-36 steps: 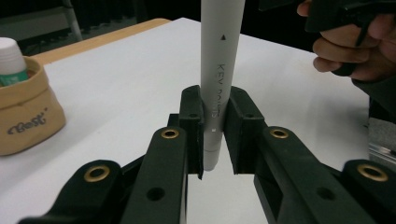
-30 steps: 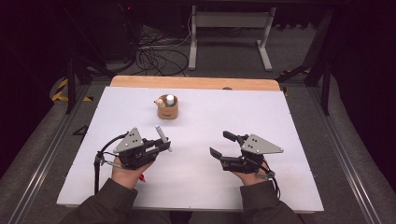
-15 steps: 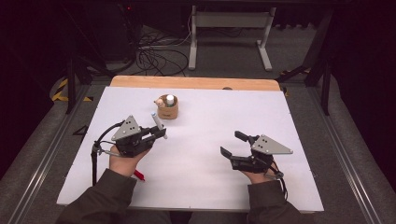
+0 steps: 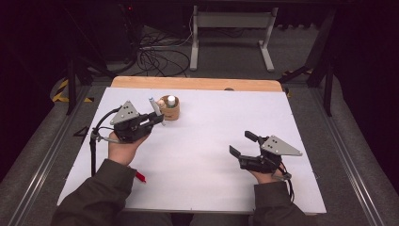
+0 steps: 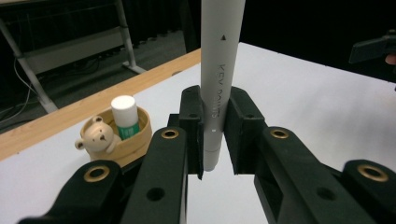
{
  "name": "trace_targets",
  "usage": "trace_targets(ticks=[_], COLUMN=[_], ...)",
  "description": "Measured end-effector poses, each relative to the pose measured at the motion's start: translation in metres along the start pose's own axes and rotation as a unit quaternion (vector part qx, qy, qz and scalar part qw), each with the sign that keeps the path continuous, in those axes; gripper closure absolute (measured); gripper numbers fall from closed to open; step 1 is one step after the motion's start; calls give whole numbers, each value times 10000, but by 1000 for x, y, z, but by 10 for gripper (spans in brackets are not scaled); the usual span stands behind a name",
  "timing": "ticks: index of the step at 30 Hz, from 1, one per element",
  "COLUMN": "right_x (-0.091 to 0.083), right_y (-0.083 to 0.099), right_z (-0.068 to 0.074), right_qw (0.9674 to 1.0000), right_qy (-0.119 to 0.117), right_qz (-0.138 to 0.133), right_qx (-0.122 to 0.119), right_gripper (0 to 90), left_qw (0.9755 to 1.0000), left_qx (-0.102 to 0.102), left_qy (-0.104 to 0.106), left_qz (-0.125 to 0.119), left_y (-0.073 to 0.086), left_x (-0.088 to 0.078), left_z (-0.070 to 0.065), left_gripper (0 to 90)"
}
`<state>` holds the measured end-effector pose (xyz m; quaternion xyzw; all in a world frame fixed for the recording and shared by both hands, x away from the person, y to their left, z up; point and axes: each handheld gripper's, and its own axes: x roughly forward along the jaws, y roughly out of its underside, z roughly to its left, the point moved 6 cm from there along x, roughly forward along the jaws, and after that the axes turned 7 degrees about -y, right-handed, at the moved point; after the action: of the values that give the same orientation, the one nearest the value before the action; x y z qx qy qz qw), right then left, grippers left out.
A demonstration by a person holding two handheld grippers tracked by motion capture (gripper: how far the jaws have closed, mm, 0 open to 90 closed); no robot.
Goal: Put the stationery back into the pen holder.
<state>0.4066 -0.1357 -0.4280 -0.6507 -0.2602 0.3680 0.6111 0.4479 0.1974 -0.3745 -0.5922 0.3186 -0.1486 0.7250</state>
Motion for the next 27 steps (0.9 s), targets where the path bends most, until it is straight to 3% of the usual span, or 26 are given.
trace_targets(ticks=[9,19,24,27], right_x=[-2,-2,-2,-2], right_y=[3,4,5,4], right_z=[-4,-5,-5,-6], right_qw=[10000,10000,10000,10000], right_qy=[59,62,60,62], right_qz=[23,47,43,35], right_qx=[27,19,21,33], right_gripper=[194,191,191,191], left_qw=[9997,9987,9980,9973], left_qx=[-107,-144,-279,-236], left_qy=[-201,-488,-573,-692], left_qz=[-41,45,4,51], left_y=[-9,-7,-5,-1], left_x=[14,33,43,51], left_z=[17,34,40,42], left_gripper=[785,785,785,784])
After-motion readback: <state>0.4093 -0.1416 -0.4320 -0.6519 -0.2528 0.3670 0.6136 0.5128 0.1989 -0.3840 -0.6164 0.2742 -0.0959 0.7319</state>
